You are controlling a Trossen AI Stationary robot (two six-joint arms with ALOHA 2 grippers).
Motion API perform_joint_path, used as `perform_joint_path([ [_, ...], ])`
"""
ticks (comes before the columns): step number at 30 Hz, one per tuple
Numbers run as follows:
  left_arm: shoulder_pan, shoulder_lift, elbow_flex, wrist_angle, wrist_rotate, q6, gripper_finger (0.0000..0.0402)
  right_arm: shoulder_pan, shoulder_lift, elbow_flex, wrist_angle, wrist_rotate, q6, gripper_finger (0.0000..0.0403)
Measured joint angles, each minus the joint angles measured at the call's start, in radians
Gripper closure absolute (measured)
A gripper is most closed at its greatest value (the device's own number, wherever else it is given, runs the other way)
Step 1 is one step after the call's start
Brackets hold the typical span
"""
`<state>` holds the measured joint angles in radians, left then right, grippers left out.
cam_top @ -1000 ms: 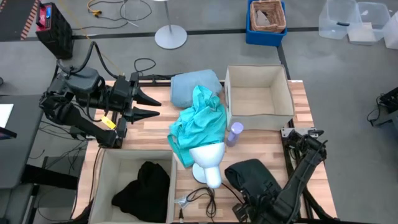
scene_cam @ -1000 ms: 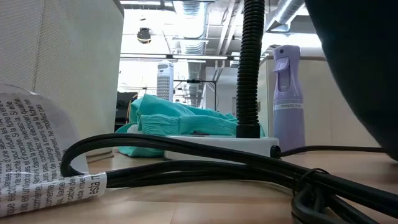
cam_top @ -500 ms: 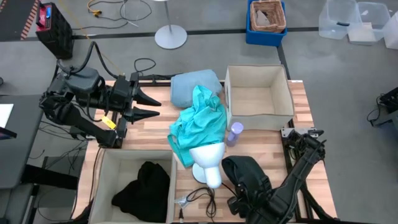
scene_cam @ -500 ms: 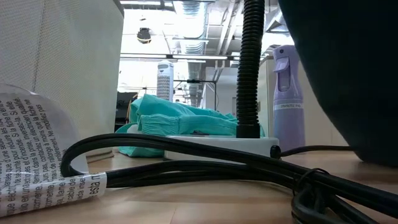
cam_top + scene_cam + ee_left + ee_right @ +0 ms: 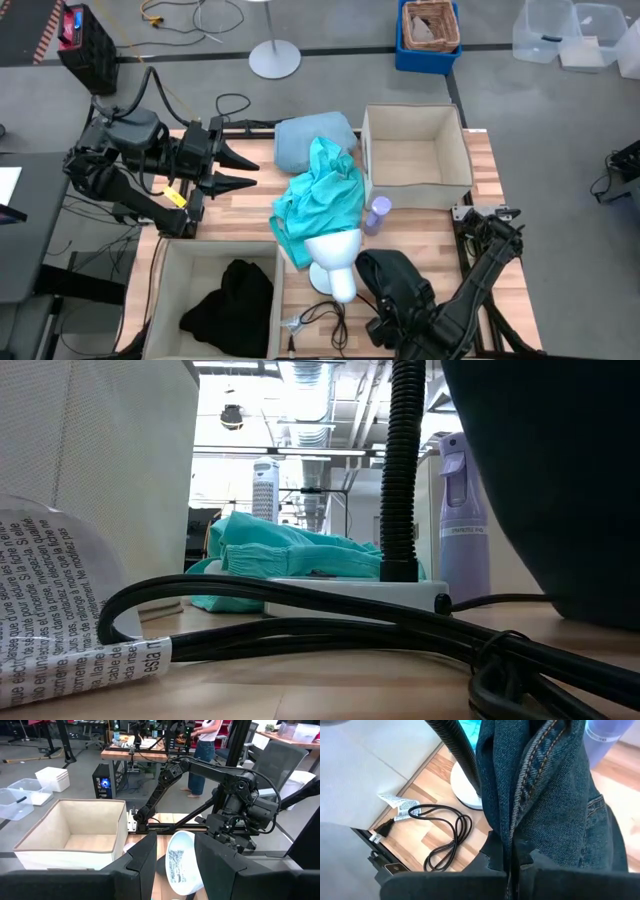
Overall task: Sort clothes
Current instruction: Put the blue jeans into the bottom laundry organizer
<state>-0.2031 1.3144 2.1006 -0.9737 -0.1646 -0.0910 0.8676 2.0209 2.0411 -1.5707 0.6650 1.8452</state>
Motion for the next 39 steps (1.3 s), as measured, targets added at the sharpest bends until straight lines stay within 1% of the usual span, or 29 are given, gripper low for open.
perform_joint_path([
  [7, 0.000, 0.000, 0.000, 0.000, 0.000, -0.001, 0.0276, -0.036, 0.000, 0.000, 0.000, 0.005, -0.069, 0.0403],
  [16, 0.000, 0.000, 0.000, 0.000, 0.000, -0.011, 0.0276, -0.100, 0.000, 0.000, 0.000, 0.095, -0.078, 0.0403],
  [24, 0.000, 0.000, 0.000, 0.000, 0.000, -0.016, 0.0276, -0.125, 0.000, -0.006, 0.000, 0.140, -0.109, 0.0403],
  [29, 0.000, 0.000, 0.000, 0.000, 0.000, -0.018, 0.0276, -0.110, 0.000, -0.050, 0.001, 0.142, -0.081, 0.0403],
  [33, 0.000, 0.000, 0.000, -0.001, 0.000, -0.018, 0.0276, -0.064, -0.008, -0.092, 0.000, 0.146, -0.025, 0.0403],
  [39, 0.000, 0.000, 0.000, -0.001, 0.000, -0.012, 0.0276, 0.007, -0.074, -0.180, -0.001, 0.137, 0.091, 0.0403],
])
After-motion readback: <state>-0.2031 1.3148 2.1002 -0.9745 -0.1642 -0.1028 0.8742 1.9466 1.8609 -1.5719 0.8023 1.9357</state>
